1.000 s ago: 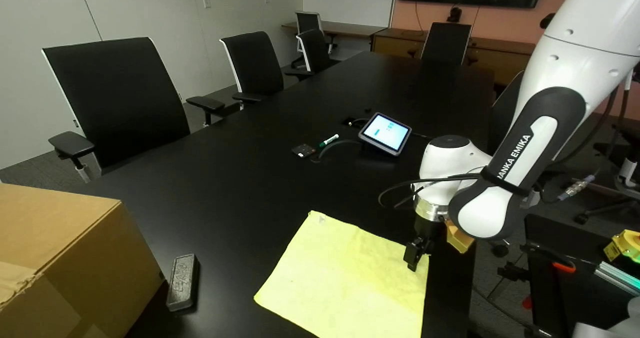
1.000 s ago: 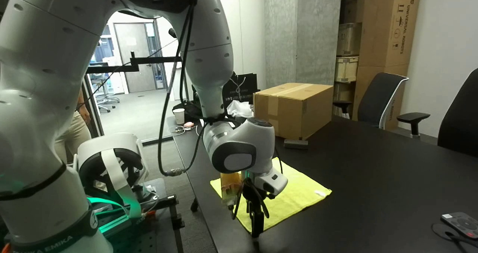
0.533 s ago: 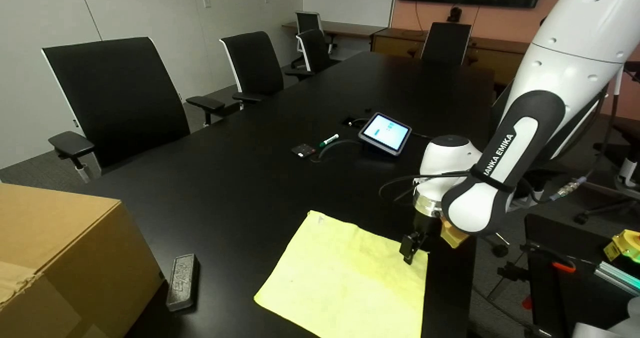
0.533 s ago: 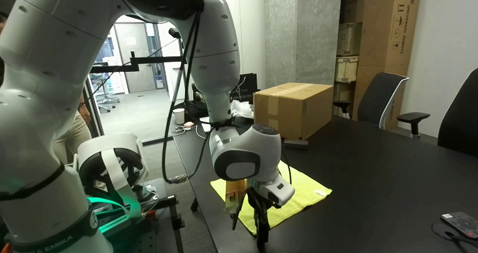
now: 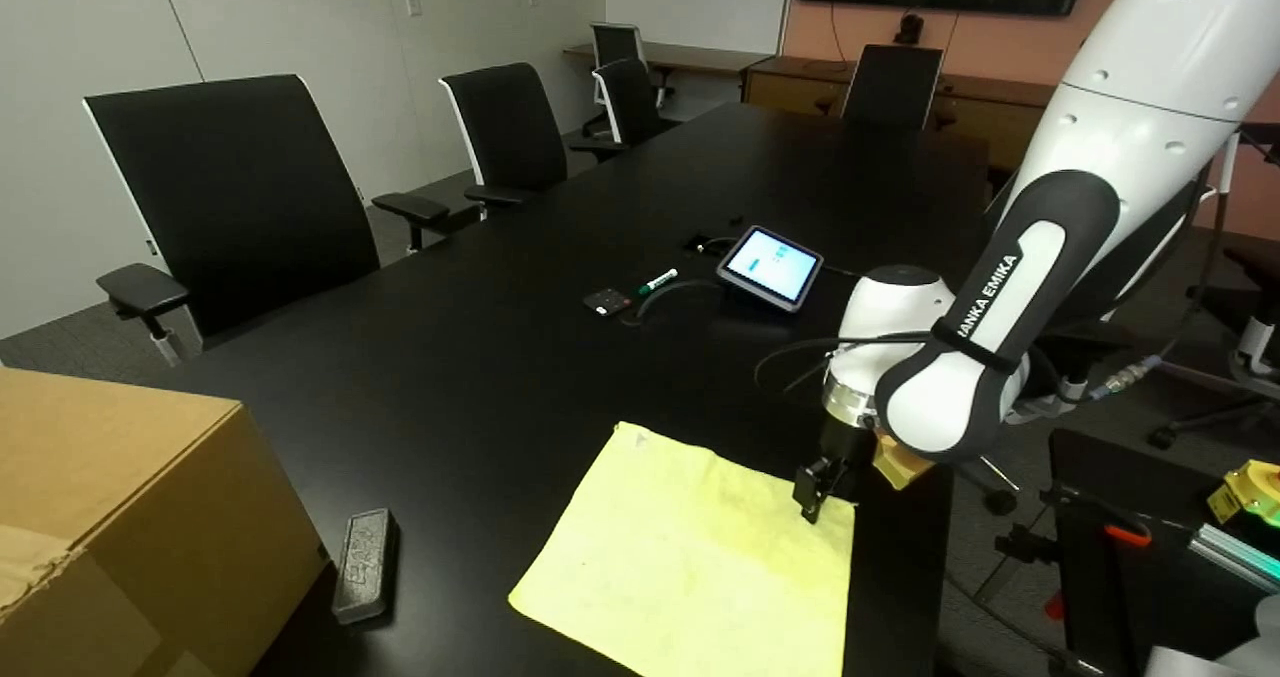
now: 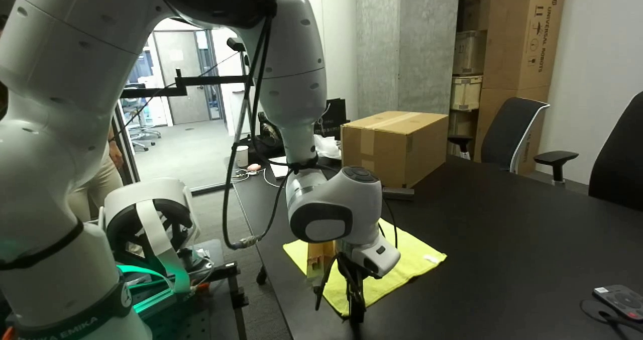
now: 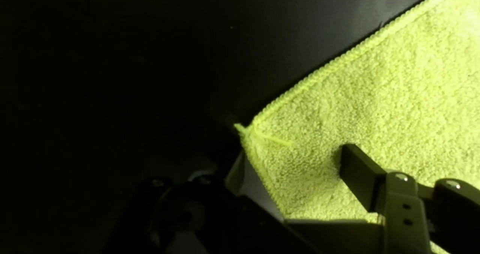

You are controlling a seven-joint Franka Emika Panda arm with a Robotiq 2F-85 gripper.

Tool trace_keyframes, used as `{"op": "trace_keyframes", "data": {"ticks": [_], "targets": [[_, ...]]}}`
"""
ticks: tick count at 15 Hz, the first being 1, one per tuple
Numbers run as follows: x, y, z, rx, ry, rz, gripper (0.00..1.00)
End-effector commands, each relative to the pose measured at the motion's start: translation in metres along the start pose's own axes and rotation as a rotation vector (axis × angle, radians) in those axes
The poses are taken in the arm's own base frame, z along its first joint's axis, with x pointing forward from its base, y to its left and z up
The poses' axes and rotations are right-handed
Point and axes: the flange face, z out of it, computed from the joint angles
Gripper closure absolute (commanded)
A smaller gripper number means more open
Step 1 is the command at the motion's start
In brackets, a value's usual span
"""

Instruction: Fold the towel on the table

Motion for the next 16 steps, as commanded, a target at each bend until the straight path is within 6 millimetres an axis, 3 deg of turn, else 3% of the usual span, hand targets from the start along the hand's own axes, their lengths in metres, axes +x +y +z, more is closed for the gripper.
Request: {"op": "trace_keyframes", "data": {"ticks": [1, 4, 6, 8, 9, 10, 15, 16], "targets": [[0.008, -0.008, 0.004, 0.03, 0.013, -0.013, 0.58], [0.009, -0.015, 0.002, 0.039, 0.012, -0.029, 0.68], [0.01, -0.019, 0.0, 0.036, 0.006, -0.043, 0.64], [0.01, -0.022, -0.003, 0.032, -0.001, -0.062, 0.67], [0.01, -0.023, -0.004, 0.028, -0.006, -0.071, 0.7], [0.011, -0.025, -0.007, 0.028, -0.01, -0.085, 0.84], [0.016, -0.041, -0.024, 0.015, -0.04, -0.163, 1.0], [0.016, -0.046, -0.028, 0.012, -0.046, -0.187, 0.97]]}}
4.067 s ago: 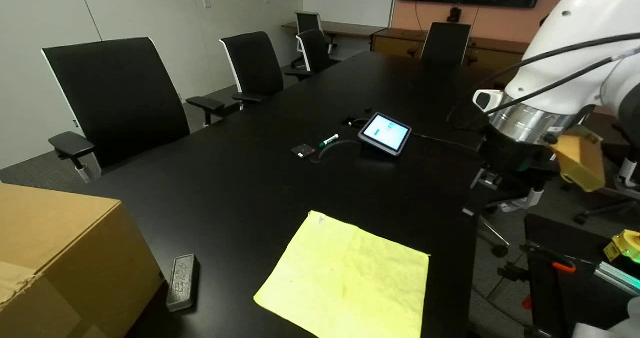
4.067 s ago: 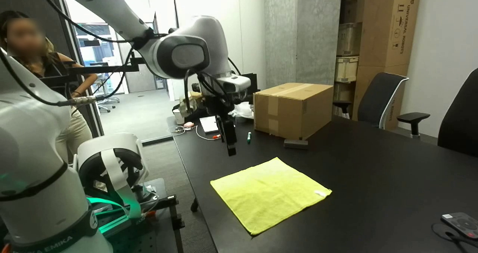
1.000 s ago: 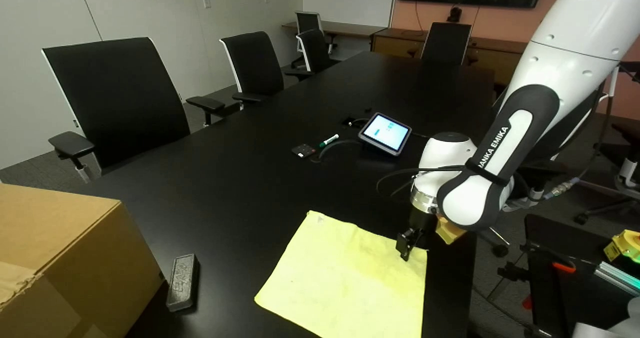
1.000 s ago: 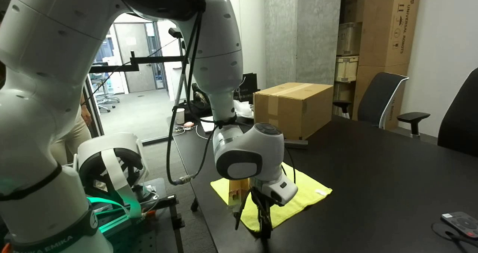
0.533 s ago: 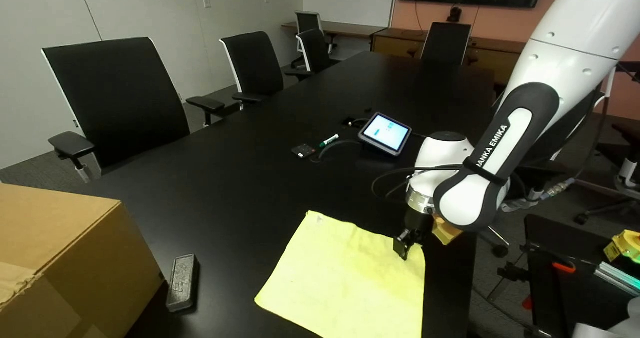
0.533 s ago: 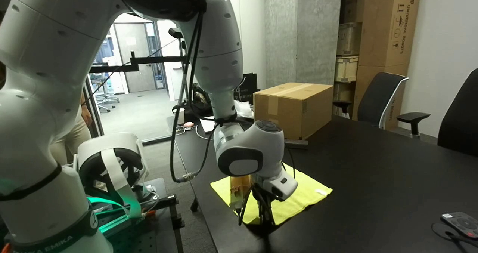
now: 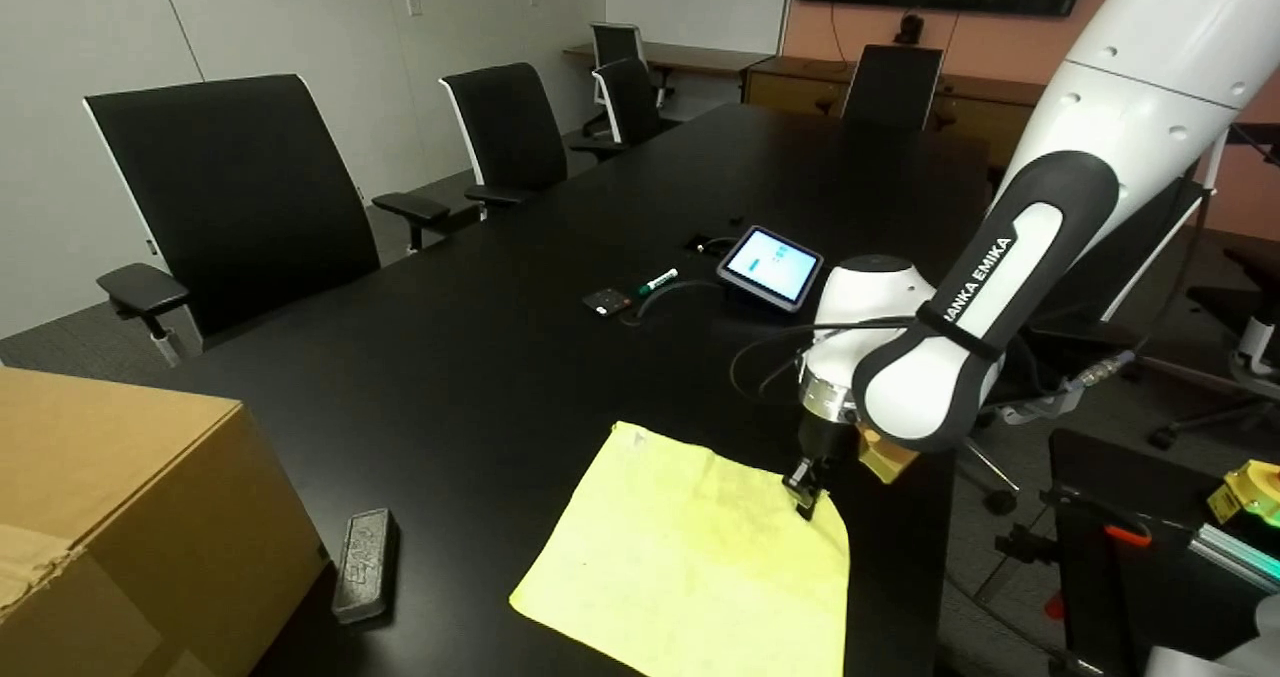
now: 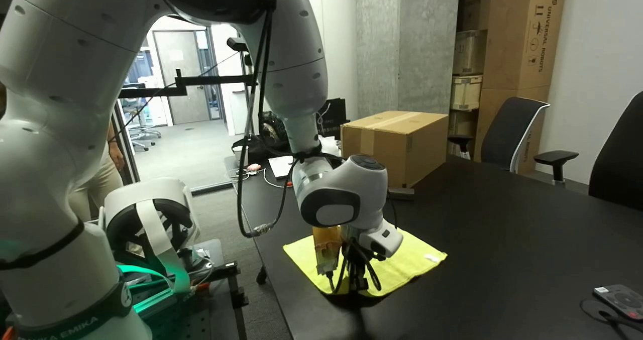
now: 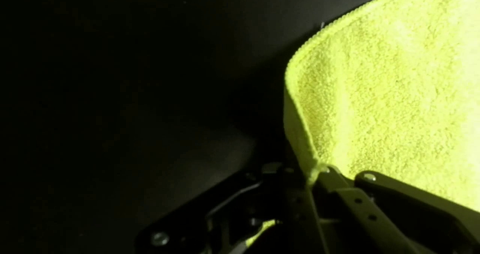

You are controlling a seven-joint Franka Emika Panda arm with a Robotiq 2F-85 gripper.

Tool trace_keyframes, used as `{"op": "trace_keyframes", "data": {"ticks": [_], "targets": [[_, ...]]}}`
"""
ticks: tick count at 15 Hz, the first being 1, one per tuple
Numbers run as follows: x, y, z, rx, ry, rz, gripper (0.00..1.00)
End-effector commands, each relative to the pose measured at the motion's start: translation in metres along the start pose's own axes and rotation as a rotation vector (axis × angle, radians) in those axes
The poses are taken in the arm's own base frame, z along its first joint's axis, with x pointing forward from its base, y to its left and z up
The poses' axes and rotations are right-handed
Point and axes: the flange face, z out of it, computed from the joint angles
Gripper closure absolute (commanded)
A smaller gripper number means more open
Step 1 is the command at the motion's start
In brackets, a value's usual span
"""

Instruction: Fold the towel on the table

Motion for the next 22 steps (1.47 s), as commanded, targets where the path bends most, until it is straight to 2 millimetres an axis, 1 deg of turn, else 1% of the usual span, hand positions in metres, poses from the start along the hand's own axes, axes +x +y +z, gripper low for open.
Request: {"op": "trace_keyframes", "data": {"ticks": [1, 5, 6, 9, 11, 14, 17, 22], "targets": [[0.006, -0.02, -0.02, -0.011, -0.022, -0.086, 0.95], [0.016, -0.042, -0.038, -0.011, -0.049, -0.168, 0.93], [0.019, -0.047, -0.043, -0.012, -0.054, -0.18, 0.97], [0.032, -0.059, -0.061, -0.018, -0.071, -0.21, 0.97], [0.045, -0.066, -0.073, -0.025, -0.084, -0.223, 0.98], [0.072, -0.08, -0.088, -0.047, -0.086, -0.249, 0.97], [0.096, -0.092, -0.099, -0.075, -0.086, -0.269, 0.97], [0.132, -0.118, -0.103, -0.092, -0.117, -0.283, 0.97]]}}
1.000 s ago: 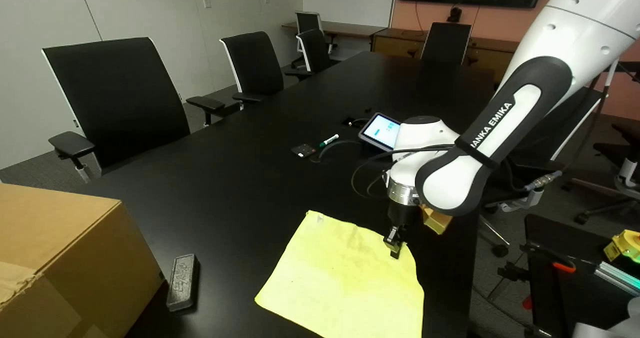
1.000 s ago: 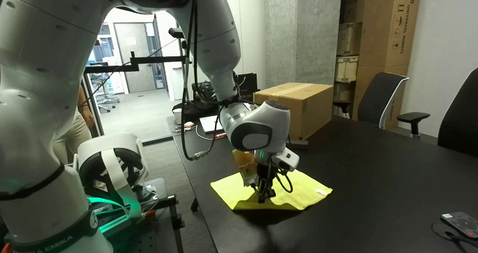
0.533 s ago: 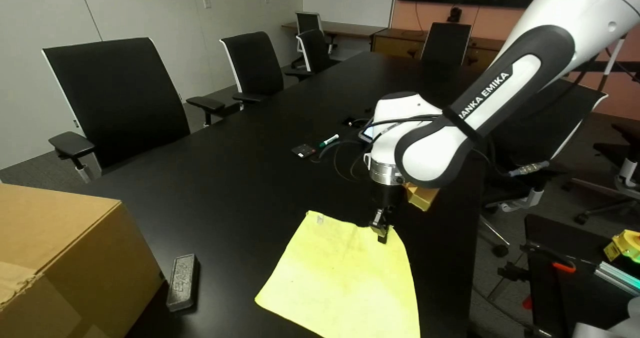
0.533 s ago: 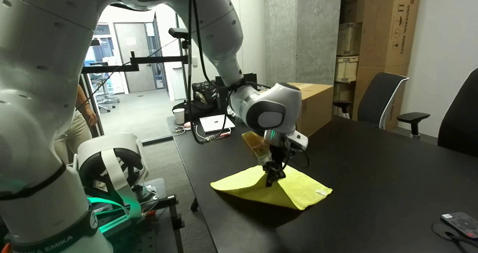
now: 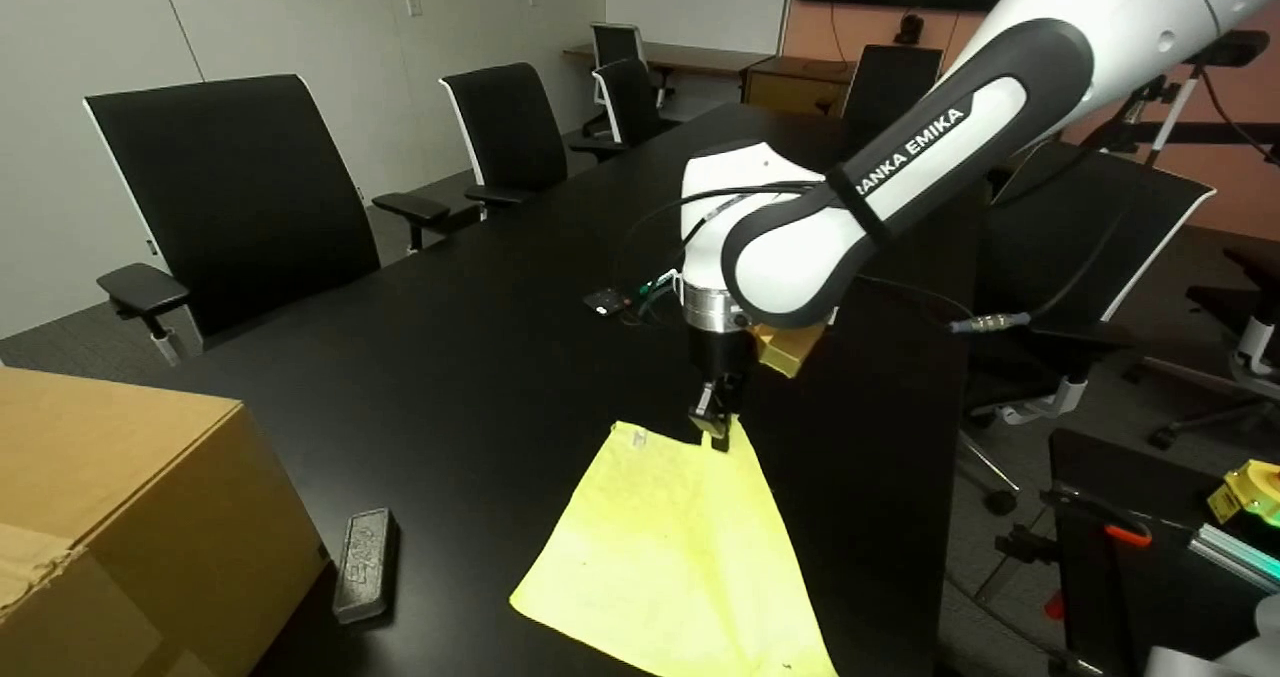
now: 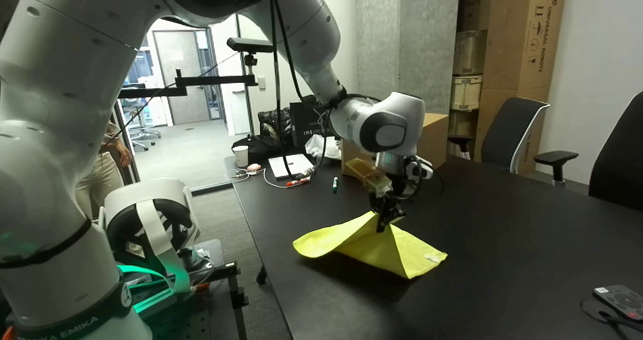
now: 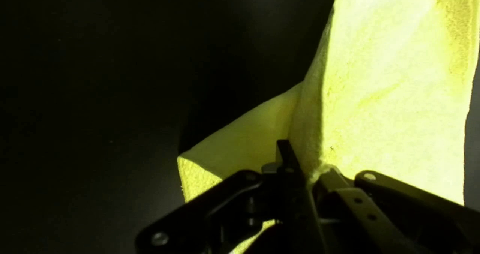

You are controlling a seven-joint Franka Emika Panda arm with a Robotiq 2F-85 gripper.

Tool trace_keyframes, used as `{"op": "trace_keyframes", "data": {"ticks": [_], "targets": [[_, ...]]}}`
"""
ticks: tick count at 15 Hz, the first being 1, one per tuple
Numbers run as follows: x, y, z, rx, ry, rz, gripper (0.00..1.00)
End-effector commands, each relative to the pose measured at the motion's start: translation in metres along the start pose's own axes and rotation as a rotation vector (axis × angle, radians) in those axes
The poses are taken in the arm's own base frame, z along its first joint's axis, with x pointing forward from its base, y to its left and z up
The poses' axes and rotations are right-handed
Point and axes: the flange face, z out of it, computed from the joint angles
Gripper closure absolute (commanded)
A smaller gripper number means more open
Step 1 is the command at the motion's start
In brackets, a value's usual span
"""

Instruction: Fold the towel on the table

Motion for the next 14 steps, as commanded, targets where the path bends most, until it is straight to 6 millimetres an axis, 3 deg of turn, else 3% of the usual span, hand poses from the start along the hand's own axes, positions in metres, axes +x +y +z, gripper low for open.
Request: {"op": "trace_keyframes", "data": {"ticks": [1, 8, 14], "targets": [[0.039, -0.014, -0.002, -0.027, -0.033, -0.001, 0.97], [0.086, -0.041, 0.002, -0.041, -0.093, 0.078, 0.97], [0.114, -0.036, 0.02, -0.105, -0.084, 0.257, 0.98]]}}
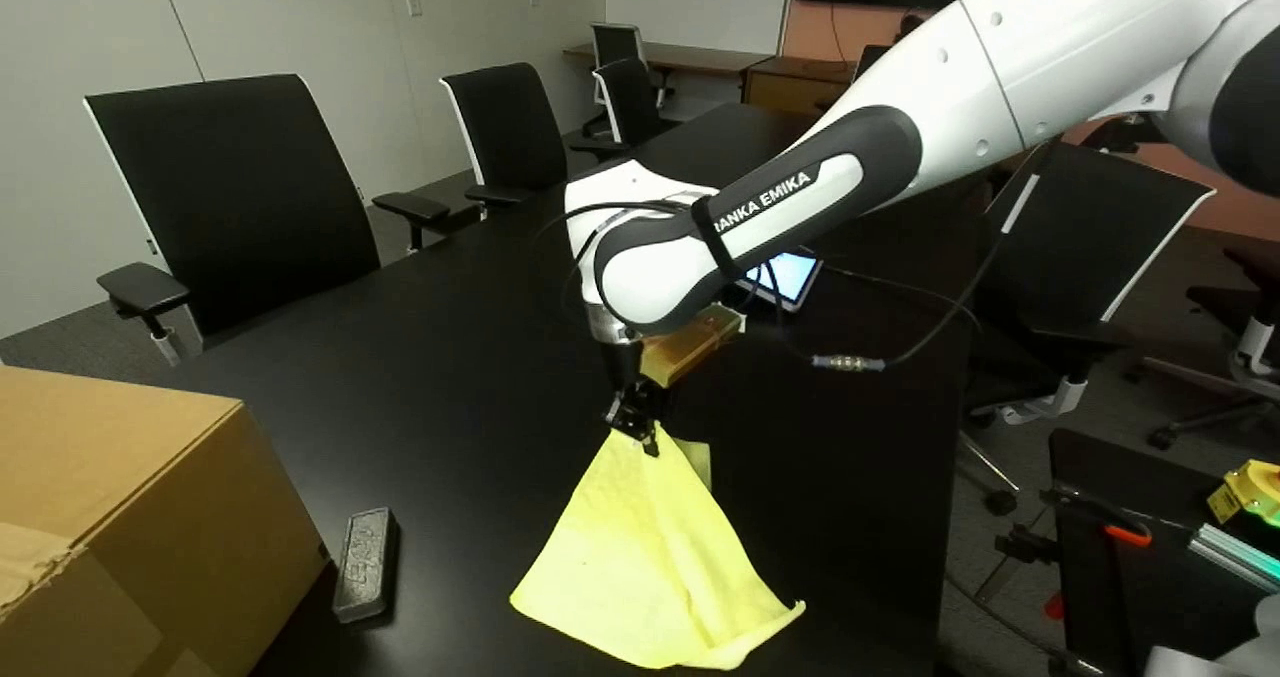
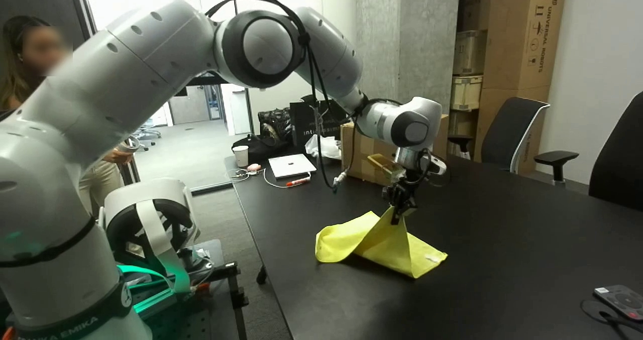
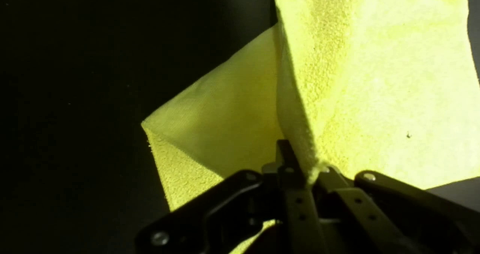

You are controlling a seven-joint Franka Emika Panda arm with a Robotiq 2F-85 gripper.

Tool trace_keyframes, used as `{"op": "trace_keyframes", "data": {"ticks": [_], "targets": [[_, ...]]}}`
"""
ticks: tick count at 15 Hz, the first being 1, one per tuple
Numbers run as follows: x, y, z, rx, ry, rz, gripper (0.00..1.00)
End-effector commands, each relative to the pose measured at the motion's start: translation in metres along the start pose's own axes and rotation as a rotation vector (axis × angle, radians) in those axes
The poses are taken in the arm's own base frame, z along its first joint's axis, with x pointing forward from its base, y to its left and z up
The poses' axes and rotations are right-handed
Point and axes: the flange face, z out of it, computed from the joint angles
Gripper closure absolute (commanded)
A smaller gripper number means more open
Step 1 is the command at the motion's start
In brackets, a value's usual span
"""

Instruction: Fold the towel on the table

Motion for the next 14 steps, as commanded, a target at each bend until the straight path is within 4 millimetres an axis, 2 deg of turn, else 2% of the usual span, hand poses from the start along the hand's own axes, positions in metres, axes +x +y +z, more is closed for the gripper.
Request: {"op": "trace_keyframes", "data": {"ticks": [1, 7, 13, 14], "targets": [[0.023, 0.001, 0.007, -0.048, 0.008, 0.125, 0.97], [0.041, 0.013, 0.022, -0.06, 0.039, 0.331, 0.98], [0.051, 0.014, 0.014, -0.053, 0.097, 0.46, 0.99], [0.053, 0.013, 0.013, -0.05, 0.107, 0.476, 0.85]]}}
